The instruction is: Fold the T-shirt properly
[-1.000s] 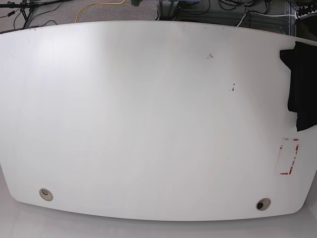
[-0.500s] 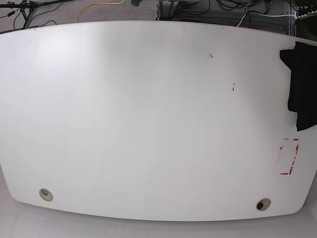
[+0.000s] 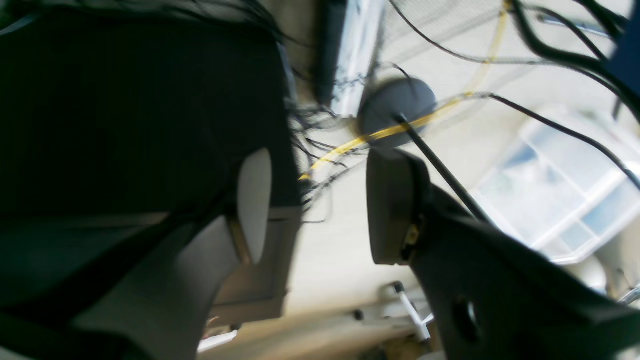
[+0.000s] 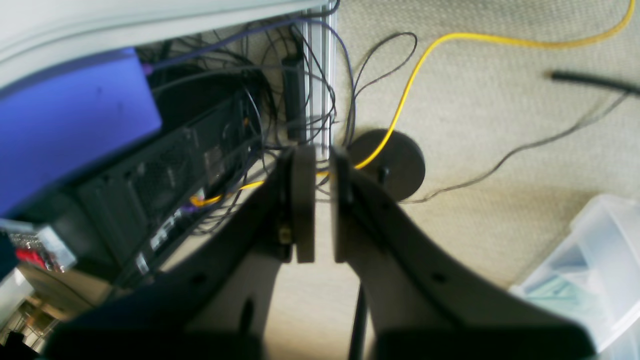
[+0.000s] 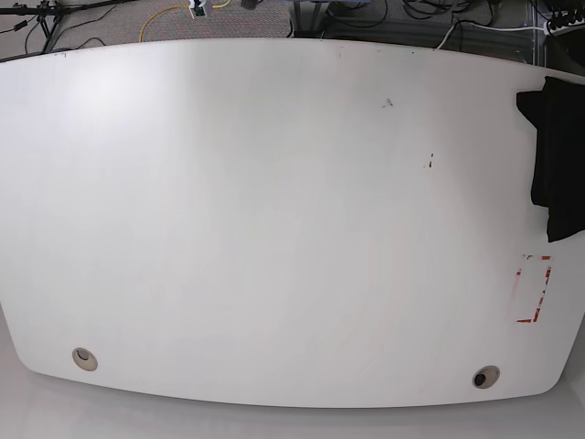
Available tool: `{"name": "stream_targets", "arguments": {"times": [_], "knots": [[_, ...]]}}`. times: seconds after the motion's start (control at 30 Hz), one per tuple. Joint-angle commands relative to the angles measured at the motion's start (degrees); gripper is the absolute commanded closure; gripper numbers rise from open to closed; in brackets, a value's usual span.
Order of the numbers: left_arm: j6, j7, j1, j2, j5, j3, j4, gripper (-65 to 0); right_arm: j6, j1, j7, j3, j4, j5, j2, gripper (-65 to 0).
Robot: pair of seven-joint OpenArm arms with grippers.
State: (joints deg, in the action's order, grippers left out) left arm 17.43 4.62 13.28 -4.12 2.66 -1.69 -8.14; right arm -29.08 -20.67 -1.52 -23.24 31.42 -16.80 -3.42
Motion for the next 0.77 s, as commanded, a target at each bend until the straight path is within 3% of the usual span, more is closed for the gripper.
{"name": "stream_targets", "arguments": {"times": [0.0, 0.27, 0.73], "knots": [[-0.9, 0.5, -0.5, -0.9, 0.0, 0.1, 0.1, -27.9, 1.5, 1.2, 0.8, -0.1, -2.7, -1.0, -0.5, -4.4], [-6.0, 0.5, -2.1, -0.9, -0.1, 0.2, 0.3, -27.9, 3.0, 3.7, 0.8, 0.1, -4.8, -1.4, -0.7, -4.8], [-6.4, 0.8, -3.7, -0.8, -0.1, 0.2, 0.3, -27.9, 3.0, 5.6, 0.6, 0.0, -4.9, -1.2, -0.4, -4.8]]}}
